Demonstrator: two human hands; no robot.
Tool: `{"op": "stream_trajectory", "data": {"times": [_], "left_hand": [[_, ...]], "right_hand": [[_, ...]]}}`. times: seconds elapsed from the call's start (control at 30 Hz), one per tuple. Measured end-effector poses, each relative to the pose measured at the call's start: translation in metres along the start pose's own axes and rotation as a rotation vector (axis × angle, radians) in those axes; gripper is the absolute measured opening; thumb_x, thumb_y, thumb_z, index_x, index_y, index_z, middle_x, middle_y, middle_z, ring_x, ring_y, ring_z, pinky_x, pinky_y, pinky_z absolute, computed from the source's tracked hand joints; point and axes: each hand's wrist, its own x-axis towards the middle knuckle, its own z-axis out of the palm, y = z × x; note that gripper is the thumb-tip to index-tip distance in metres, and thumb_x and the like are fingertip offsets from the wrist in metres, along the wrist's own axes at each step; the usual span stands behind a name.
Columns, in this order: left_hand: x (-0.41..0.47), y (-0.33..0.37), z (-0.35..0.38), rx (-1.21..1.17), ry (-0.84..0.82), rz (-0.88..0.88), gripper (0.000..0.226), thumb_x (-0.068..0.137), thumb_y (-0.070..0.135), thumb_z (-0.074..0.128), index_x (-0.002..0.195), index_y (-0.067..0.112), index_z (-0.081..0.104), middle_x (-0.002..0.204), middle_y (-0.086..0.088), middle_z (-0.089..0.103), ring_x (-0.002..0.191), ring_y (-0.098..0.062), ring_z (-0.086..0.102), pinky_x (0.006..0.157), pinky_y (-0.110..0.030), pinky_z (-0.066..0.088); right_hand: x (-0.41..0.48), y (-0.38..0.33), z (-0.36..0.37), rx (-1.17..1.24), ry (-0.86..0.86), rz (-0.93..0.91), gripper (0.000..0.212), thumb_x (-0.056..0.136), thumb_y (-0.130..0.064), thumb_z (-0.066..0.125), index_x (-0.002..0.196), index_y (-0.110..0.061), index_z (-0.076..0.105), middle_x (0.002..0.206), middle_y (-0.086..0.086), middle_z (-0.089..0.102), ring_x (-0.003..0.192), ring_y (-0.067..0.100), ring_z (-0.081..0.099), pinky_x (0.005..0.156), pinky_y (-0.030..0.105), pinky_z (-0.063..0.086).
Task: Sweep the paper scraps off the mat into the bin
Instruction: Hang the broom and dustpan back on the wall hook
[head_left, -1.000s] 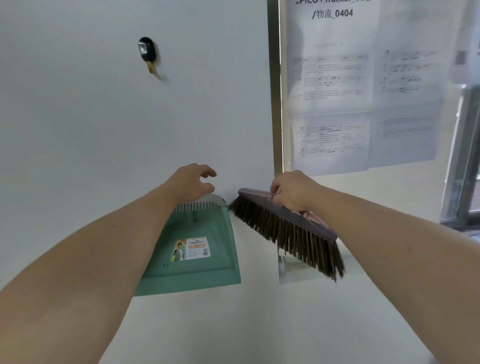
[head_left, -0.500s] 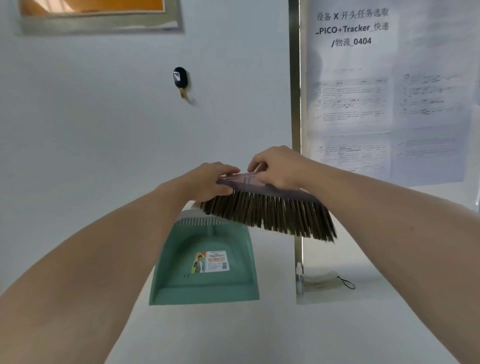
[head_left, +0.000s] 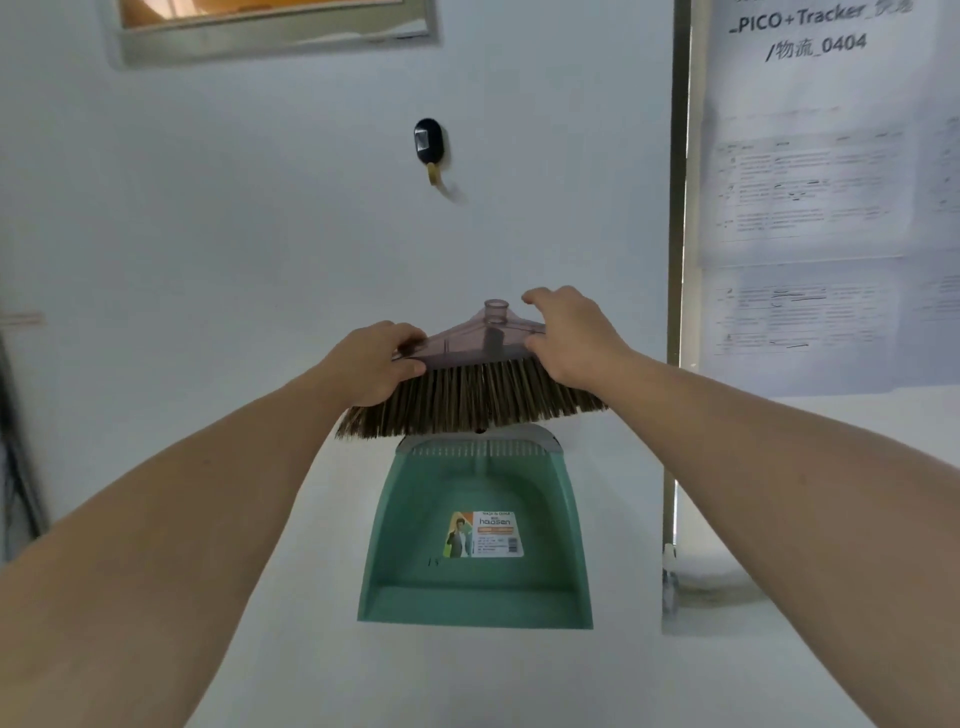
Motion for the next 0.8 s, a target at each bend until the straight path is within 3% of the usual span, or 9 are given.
{"op": "stream_trajectory", "data": {"times": [0.13, 0.3, 0.47, 0.63, 0.8], "left_hand": [[0.018, -0.011, 0.007, -0.013, 0.017, -0.046, 0.044, 0.096, 0.029, 0.057, 0.138, 0.016, 0.050, 0.129, -0.010, 0.056, 0.116, -0.028, 0.051, 0.095, -0.031, 0.035], [0.040, -0.018, 0.021, -0.033, -0.036, -0.072, 0.044, 0.097, 0.030, 0.056, 0.139, 0.018, 0.051, 0.134, -0.007, 0.058, 0.121, -0.026, 0.051, 0.100, -0.032, 0.036], [0.050, -0.025, 0.043, -0.107, 0.005, -0.064, 0.034, 0.095, 0.031, 0.058, 0.127, 0.020, 0.056, 0.121, -0.004, 0.062, 0.105, -0.021, 0.054, 0.088, -0.026, 0.037], [0.055, -0.026, 0.059, -0.055, 0.082, -0.073, 0.037, 0.094, 0.034, 0.057, 0.128, 0.018, 0.057, 0.125, -0.011, 0.052, 0.116, -0.031, 0.047, 0.100, -0.041, 0.040], [0.052, -0.025, 0.066, -0.031, 0.081, -0.067, 0.040, 0.094, 0.037, 0.054, 0.132, 0.023, 0.053, 0.131, -0.009, 0.051, 0.123, -0.033, 0.042, 0.102, -0.053, 0.038]], "right_hand": [[0.007, 0.019, 0.023, -0.065, -0.007, 0.040, 0.048, 0.095, -0.016, 0.052, 0.142, -0.017, 0.042, 0.134, 0.014, 0.046, 0.119, 0.033, 0.047, 0.099, 0.045, 0.043], [0.012, 0.035, 0.044, -0.057, -0.055, 0.054, 0.054, 0.096, -0.015, 0.050, 0.148, -0.019, 0.035, 0.141, 0.011, 0.043, 0.125, 0.031, 0.044, 0.103, 0.043, 0.040], [0.014, 0.048, 0.064, -0.056, -0.053, 0.076, 0.049, 0.095, -0.013, 0.052, 0.143, -0.017, 0.041, 0.137, 0.011, 0.046, 0.121, 0.030, 0.046, 0.099, 0.038, 0.042], [0.018, 0.054, 0.074, -0.057, -0.035, 0.042, 0.055, 0.094, -0.014, 0.052, 0.145, -0.012, 0.034, 0.134, 0.011, 0.047, 0.123, 0.029, 0.043, 0.103, 0.036, 0.036], [0.017, 0.057, 0.086, -0.049, 0.007, 0.088, 0.056, 0.091, -0.016, 0.047, 0.145, -0.017, 0.032, 0.142, 0.010, 0.040, 0.132, 0.032, 0.033, 0.103, 0.050, 0.039]]}}
